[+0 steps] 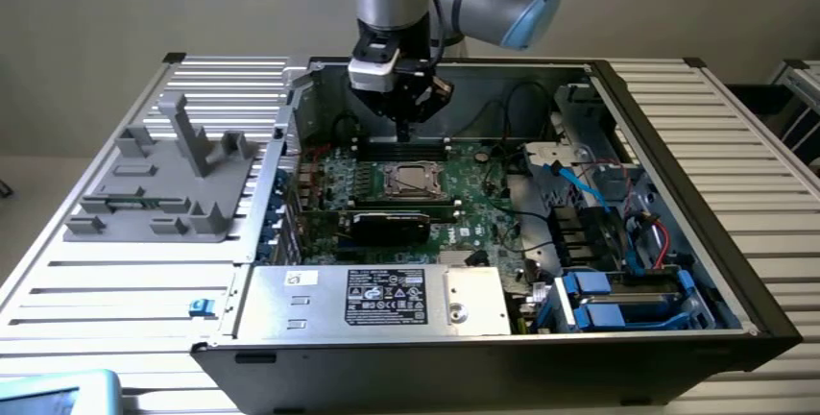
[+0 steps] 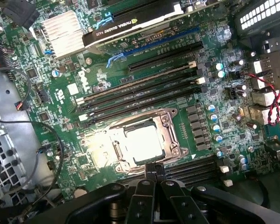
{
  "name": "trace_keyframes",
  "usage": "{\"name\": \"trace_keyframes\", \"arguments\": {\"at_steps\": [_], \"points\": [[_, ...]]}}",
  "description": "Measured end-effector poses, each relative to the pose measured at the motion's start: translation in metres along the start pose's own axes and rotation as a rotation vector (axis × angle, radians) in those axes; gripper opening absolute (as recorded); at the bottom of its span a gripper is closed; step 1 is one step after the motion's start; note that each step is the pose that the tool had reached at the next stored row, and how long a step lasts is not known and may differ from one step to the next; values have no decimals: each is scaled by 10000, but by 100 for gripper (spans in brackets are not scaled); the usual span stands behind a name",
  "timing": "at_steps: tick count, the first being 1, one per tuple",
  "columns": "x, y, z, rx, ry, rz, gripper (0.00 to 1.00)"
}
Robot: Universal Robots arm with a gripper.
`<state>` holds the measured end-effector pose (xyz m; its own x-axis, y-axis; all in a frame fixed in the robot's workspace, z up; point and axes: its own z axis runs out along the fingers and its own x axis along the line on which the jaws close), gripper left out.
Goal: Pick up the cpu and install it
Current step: 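Install the first cpu locking lever, then install the second cpu locking lever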
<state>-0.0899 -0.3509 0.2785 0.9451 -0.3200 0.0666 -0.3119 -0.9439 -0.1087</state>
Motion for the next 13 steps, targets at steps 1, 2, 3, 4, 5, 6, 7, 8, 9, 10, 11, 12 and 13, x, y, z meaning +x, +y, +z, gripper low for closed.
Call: {"name": "trace_keyframes", "arguments": {"at_steps": [1,2,3,4,5,6,7,8,9,10,11,12,13], "points": [[1,-1,-6,-95,17,-31,11],[2,-1,-10,-210,41,-62,11],[2,-2,-14,-340,72,-90,11],[2,-3,-17,-491,110,-113,11],[0,-7,-17,-656,153,-134,11],[0,-7,-17,-716,171,-140,11],[0,-7,-17,-716,170,-140,11],[0,-7,-17,-717,170,-141,11],[0,-7,-17,-717,171,-140,11],[0,-7,-17,-716,171,-140,11],[0,-7,-17,-717,171,-140,11],[0,-7,-17,-716,171,-140,11],[0,-7,-17,-717,171,-140,11]]}}
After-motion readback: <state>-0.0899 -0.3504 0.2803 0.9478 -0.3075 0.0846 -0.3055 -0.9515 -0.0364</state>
